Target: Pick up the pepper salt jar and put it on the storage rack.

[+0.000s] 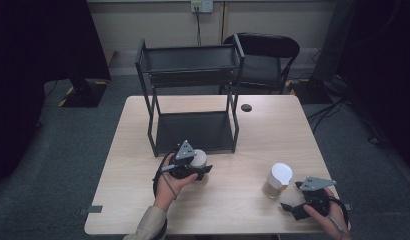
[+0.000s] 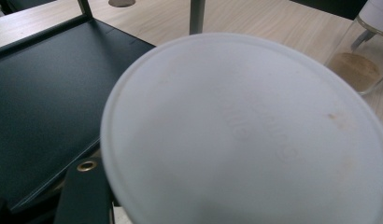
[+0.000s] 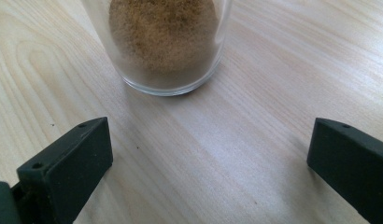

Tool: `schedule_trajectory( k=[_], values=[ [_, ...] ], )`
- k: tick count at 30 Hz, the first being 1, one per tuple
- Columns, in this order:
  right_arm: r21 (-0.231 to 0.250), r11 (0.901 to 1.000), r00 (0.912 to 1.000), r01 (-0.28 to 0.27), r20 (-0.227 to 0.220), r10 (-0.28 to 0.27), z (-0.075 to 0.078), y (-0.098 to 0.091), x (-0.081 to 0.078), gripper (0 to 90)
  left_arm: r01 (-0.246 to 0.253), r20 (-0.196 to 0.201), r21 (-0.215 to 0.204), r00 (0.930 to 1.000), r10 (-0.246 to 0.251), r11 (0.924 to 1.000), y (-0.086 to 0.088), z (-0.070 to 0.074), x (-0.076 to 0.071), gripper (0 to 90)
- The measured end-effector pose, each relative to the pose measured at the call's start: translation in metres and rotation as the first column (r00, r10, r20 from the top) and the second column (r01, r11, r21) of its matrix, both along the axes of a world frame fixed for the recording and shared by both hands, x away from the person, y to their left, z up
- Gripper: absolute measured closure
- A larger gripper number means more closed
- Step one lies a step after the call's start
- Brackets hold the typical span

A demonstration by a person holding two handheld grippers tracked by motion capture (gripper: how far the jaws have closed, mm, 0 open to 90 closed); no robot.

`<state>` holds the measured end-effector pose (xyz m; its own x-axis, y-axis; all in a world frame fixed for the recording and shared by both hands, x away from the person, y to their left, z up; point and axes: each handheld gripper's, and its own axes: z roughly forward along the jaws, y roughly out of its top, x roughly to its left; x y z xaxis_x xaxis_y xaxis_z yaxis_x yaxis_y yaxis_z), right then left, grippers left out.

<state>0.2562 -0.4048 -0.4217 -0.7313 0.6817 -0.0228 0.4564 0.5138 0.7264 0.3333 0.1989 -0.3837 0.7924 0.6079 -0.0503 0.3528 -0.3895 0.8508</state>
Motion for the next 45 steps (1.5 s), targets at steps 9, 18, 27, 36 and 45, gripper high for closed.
schedule_trajectory(
  k=[9,18,27,36,45],
  values=[
    [0.000,1.0000,1.0000,0.000,0.000,0.000,0.000,0.000,0.000,0.0,-0.004,-0.028,-0.011,0.9996,0.003,0.9999,0.006,0.012,0.005,34.4],
    [0.000,1.0000,1.0000,0.002,-0.001,-0.002,0.000,0.000,-0.001,0.0,-0.018,-0.050,-0.022,0.9986,0.016,0.9996,0.016,0.026,0.013,34.5],
    [0.000,1.0000,1.0000,0.001,-0.001,-0.001,0.000,0.000,-0.001,0.0,-0.028,-0.053,-0.022,0.9983,0.026,0.9994,0.020,0.043,0.022,34.5],
    [0.000,1.0000,1.0000,0.001,0.000,-0.001,0.000,0.000,-0.001,0.0,-0.043,-0.053,-0.028,0.9978,0.041,0.9987,0.022,0.058,0.030,34.5],
    [0.000,1.0000,1.0000,0.002,-0.001,-0.002,0.000,0.000,-0.001,0.0,-0.061,-0.044,-0.016,0.9972,0.060,0.9980,0.022,0.075,0.036,34.5]
  ],
)
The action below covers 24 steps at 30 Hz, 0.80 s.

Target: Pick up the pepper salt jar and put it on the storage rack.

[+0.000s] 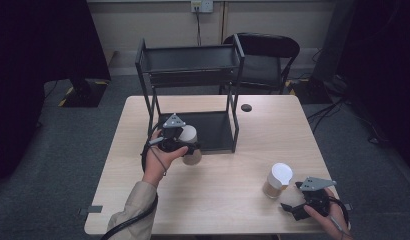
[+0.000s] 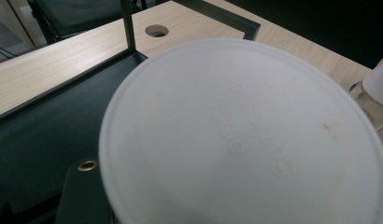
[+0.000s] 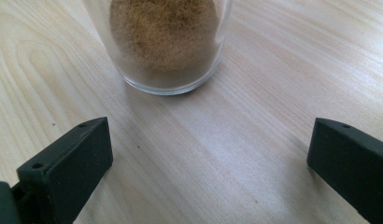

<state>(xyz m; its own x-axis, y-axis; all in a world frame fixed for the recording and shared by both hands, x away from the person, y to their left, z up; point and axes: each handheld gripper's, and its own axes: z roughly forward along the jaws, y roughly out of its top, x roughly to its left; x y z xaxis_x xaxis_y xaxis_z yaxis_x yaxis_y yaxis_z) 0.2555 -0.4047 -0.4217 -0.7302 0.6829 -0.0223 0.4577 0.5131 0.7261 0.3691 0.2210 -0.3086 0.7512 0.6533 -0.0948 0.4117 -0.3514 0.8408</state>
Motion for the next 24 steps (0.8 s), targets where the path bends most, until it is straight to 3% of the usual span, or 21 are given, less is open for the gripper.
schedule_trajectory(
  k=[24],
  values=[
    [0.000,1.0000,1.0000,0.000,0.000,0.000,0.000,0.000,0.000,0.0,-0.044,0.014,0.008,0.9989,0.044,0.9990,0.001,0.044,0.012,34.5]
  ],
)
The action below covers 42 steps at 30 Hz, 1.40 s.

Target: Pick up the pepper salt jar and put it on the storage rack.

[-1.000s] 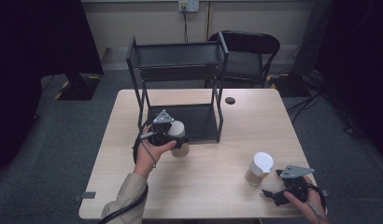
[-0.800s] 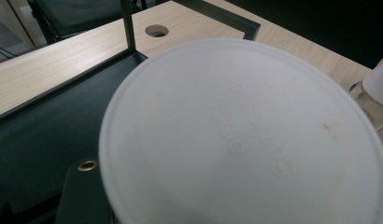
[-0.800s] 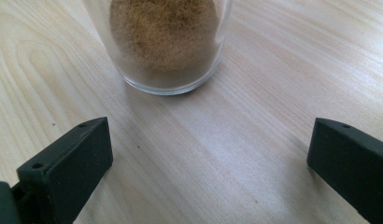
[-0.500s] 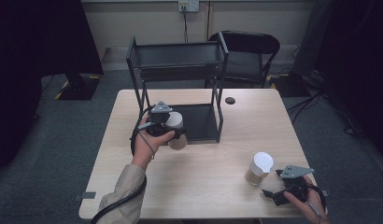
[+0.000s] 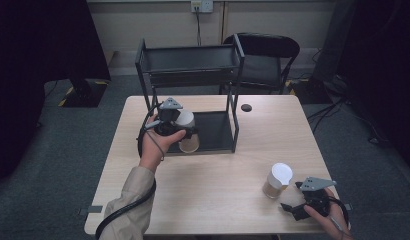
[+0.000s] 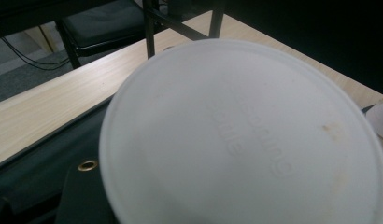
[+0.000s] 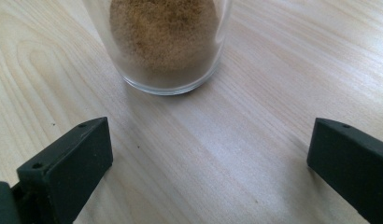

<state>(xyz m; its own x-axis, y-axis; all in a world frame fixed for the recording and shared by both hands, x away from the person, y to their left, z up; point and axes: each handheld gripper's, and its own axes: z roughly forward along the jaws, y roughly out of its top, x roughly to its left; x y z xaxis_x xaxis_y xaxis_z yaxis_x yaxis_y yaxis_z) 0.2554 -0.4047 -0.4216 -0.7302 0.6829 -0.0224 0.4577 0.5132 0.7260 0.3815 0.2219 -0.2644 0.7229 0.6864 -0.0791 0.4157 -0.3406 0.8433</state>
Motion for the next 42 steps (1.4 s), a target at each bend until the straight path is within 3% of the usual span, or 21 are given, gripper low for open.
schedule_trajectory(
  k=[13,42],
  values=[
    [0.001,1.0000,1.0000,0.001,0.000,-0.001,0.000,0.000,0.000,0.0,-0.012,0.007,0.018,0.9999,0.012,0.9998,0.000,0.022,0.003,34.5],
    [0.001,1.0000,1.0000,0.000,0.001,0.000,0.000,0.000,0.000,0.0,-0.025,0.020,0.014,0.9995,0.025,0.9996,-0.001,0.071,0.014,34.5]
  ],
)
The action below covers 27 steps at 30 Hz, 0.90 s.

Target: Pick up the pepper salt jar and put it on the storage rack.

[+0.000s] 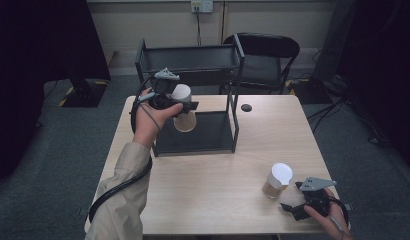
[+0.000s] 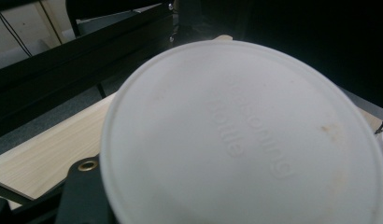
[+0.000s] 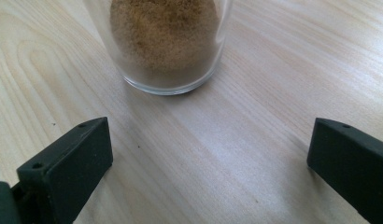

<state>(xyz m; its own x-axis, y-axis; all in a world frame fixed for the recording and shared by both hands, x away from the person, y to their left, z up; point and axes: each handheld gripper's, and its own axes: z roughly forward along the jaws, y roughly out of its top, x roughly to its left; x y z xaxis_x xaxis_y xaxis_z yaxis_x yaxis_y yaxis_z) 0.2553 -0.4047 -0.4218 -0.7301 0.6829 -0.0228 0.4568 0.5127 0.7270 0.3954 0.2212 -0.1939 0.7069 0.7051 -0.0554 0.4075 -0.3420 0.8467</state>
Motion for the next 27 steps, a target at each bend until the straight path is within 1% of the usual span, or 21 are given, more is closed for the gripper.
schedule_trajectory(
  k=[2,7,9,10,13,14,15,16,17,20,23,24,27],
  values=[
    [0.000,1.0000,1.0000,0.000,0.000,0.000,0.000,0.000,0.000,0.0,-0.003,0.001,-0.005,1.0000,0.003,1.0000,0.001,0.002,0.000,34.5],
    [0.000,1.0000,1.0000,0.000,0.000,0.000,0.000,0.000,0.000,0.0,-0.010,0.001,0.001,1.0000,0.010,1.0000,0.003,0.012,0.002,34.5],
    [0.000,1.0000,1.0000,0.000,0.000,0.000,0.000,0.000,0.000,0.0,-0.011,0.004,0.001,0.9999,0.011,0.9999,0.004,0.014,0.002,34.5],
    [0.000,1.0000,1.0000,0.000,0.000,0.000,0.000,0.000,0.000,0.0,-0.011,0.004,0.004,0.9999,0.011,0.9999,0.005,0.018,0.003,34.5],
    [0.000,1.0000,1.0000,0.000,0.000,0.000,0.000,0.000,0.000,0.0,-0.019,0.005,0.002,0.9998,0.019,0.9998,0.006,0.025,0.002,34.5],
    [0.000,1.0000,1.0000,0.000,0.000,0.000,0.000,0.000,0.000,0.0,-0.019,0.005,0.002,0.9998,0.019,0.9998,0.006,0.025,0.002,34.5],
    [-0.001,1.0000,1.0000,0.000,-0.001,0.000,0.000,0.000,0.000,0.0,-0.020,0.008,0.007,0.9998,0.020,0.9998,0.007,0.029,0.001,34.5],
    [-0.001,1.0000,1.0000,0.000,-0.001,0.000,0.000,0.000,0.000,0.0,-0.020,0.008,0.007,0.9998,0.020,0.9998,0.007,0.029,0.001,34.5],
    [-0.001,1.0000,1.0000,0.000,-0.001,0.000,0.000,0.000,0.000,0.0,-0.020,0.008,0.011,0.9998,0.020,0.9997,0.008,0.034,0.001,34.5],
    [-0.001,1.0000,1.0000,0.000,-0.001,0.000,0.000,0.000,0.000,0.0,-0.023,0.004,0.012,0.9997,0.023,0.9997,0.009,0.037,0.001,34.5],
    [-0.001,1.0000,1.0000,0.000,-0.001,0.000,0.000,0.000,0.000,0.0,-0.020,0.014,0.012,0.9997,0.020,0.9997,0.012,0.043,0.000,34.5],
    [-0.001,1.0000,1.0000,-0.001,-0.001,0.001,0.000,0.000,0.000,0.0,-0.020,0.014,0.012,0.9997,0.020,0.9997,0.012,0.043,0.000,34.5],
    [-0.001,1.0000,1.0000,-0.001,-0.001,0.001,0.000,0.000,0.000,0.0,-0.020,0.016,0.013,0.9997,0.020,0.9997,0.014,0.049,0.000,34.5]
  ],
)
